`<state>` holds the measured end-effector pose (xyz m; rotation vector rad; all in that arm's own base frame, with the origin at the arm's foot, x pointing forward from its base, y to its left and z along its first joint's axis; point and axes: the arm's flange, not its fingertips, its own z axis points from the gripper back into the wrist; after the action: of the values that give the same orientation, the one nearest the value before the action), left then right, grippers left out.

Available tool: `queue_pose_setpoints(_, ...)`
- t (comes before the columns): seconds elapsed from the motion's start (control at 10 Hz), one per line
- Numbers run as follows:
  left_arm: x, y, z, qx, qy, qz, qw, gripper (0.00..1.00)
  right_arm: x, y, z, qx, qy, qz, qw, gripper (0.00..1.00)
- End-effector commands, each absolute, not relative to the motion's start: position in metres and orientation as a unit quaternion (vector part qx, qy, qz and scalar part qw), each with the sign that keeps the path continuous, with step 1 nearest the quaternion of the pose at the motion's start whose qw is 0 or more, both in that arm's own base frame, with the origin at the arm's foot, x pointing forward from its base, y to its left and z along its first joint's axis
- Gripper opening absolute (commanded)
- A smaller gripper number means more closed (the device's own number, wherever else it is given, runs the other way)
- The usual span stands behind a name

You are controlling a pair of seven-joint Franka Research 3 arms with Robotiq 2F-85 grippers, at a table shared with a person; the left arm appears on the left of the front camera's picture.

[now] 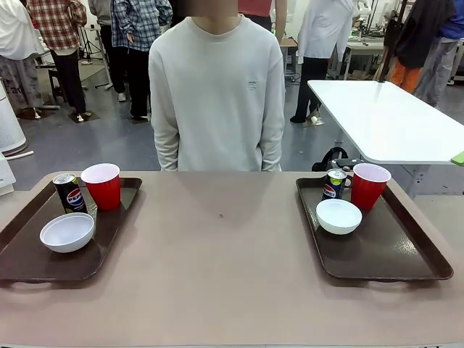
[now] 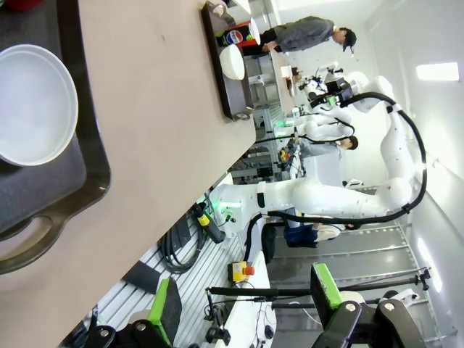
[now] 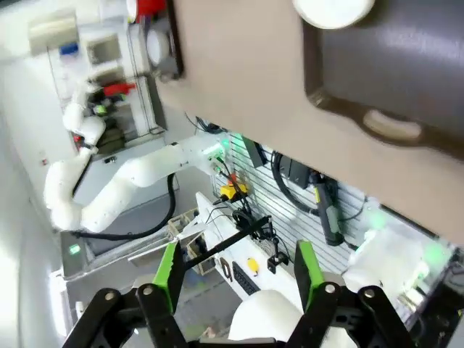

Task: Prepare tableware on both trays.
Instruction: Pick up a Picnic Bowl from the table and place it on a Handle tray.

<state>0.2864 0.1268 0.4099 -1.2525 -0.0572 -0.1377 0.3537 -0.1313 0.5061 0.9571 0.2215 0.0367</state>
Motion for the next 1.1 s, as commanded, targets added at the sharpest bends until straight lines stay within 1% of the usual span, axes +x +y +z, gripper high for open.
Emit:
queue_pose_setpoints(0.0,0.286,0.127,0.412,-0.592,-0.034,-0.067,0.803,0.95,0.383,-0.138,0.497,0.497,0.113,0.102,0.854,0.8)
queue_pose_setpoints(0.2,0.286,0.127,0.412,-0.592,-0.034,-0.067,0.803,0.95,0.398,-0.133,0.489,0.516,0.109,0.127,0.84,0.8)
queue_pose_setpoints(0.3,0.286,0.127,0.412,-0.592,-0.034,-0.067,0.803,0.95,0.401,-0.131,0.489,0.512,0.088,0.114,0.847,0.8)
queue_pose_setpoints(0.4,0.286,0.127,0.412,-0.592,-0.034,-0.067,0.803,0.95,0.405,-0.128,0.491,0.482,0.035,0.054,0.874,0.8)
queue_pose_setpoints(0.5,0.286,0.127,0.412,-0.592,-0.034,-0.067,0.803,0.95,0.406,-0.124,0.496,0.468,-0.005,0.011,0.884,0.8)
queue_pose_setpoints(0.6,0.286,0.127,0.412,-0.592,-0.034,-0.067,0.803,0.95,0.405,-0.12,0.5,0.455,-0.025,-0.009,0.89,0.8)
queue_pose_setpoints(0.7,0.286,0.127,0.412,-0.592,-0.034,-0.067,0.803,0.95,0.402,-0.114,0.505,0.415,-0.027,-0.01,0.91,0.8)
queue_pose_setpoints(0.8,0.286,0.127,0.412,-0.592,-0.034,-0.067,0.803,0.95,0.415,-0.14,0.499,0.473,0.004,0.038,0.88,0.8)
queue_pose_setpoints(1.0,0.286,0.127,0.412,-0.592,-0.034,-0.067,0.803,0.95,0.415,-0.14,0.499,0.473,0.004,0.038,0.88,0.8)
